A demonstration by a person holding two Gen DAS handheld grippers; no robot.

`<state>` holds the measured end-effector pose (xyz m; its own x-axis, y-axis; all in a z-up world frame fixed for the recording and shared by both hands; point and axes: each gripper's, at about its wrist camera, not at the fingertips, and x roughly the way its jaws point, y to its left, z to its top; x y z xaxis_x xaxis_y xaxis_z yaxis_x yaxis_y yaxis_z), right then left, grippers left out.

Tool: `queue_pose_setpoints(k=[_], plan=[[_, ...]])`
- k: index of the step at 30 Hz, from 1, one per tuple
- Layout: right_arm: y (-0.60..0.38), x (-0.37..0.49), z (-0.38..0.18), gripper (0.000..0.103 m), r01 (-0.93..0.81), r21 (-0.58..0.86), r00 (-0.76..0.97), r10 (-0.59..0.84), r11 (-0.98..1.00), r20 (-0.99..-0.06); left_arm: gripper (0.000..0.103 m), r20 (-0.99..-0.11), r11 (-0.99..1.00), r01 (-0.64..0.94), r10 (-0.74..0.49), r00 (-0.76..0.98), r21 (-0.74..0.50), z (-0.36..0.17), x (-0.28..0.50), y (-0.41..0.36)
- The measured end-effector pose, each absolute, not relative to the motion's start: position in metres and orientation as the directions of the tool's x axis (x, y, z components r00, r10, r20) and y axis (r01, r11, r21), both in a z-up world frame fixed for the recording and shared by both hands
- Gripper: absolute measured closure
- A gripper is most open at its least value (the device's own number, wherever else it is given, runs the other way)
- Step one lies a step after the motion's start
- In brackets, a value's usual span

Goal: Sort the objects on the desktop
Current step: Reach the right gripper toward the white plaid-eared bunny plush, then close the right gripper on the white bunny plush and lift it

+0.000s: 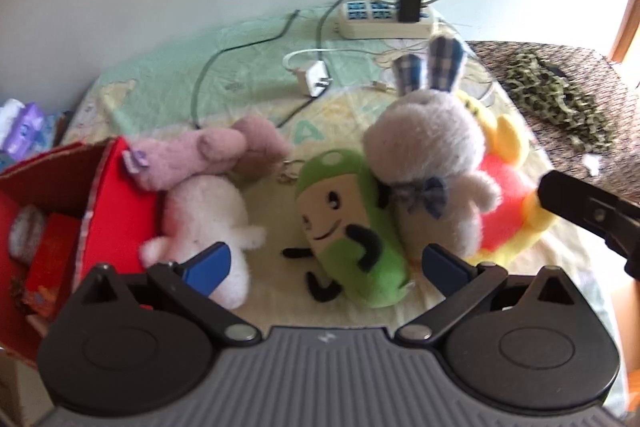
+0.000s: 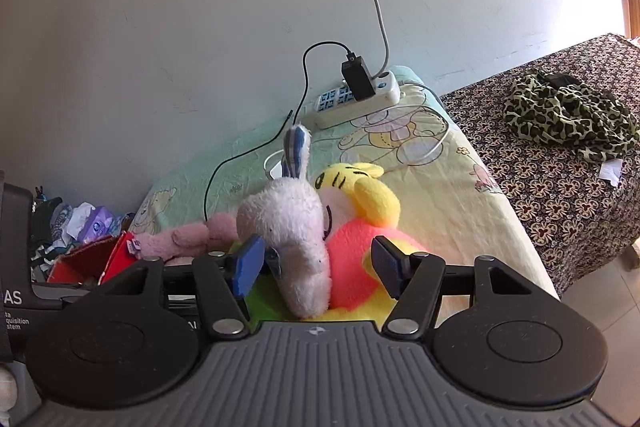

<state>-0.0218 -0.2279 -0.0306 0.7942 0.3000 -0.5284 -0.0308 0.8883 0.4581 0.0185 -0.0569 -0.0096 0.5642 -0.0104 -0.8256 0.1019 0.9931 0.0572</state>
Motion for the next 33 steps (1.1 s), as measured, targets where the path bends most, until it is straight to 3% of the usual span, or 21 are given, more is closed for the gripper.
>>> queue_pose_setpoints(k=[4,9,20,33], plan=[[-0.233,-0.017,-0.032,0.048,-0.044,0.499,0.785,0.339,0.866,-0.519,0.011,-0.827,0.989,0.146,-0.086,0.556,-0.005,-0.012,0.019,-0.061],[-0.237,-0.008,-0.031,0.049,-0.074,0.552,0.773,0.398,0.831,-0.495,0.011,-0.803,0.967,0.227,-0.225,0.551,-0.115,-0.011,0.017,-0.067],[-0.228,0.032,-0.032,0.05,-0.182,0.568,0.705,0.51,0.802,-0.493,0.012,-0.815,0.967,0.249,-0.189,0.548,-0.057,-0.029,0.055,-0.084],[-0.224,0.062,-0.054,0.047,-0.183,0.558,0.673,0.517,0.81,-0.53,0.009,-0.82,0.962,0.272,-0.163,0.549,-0.01,-0.044,0.075,-0.097]])
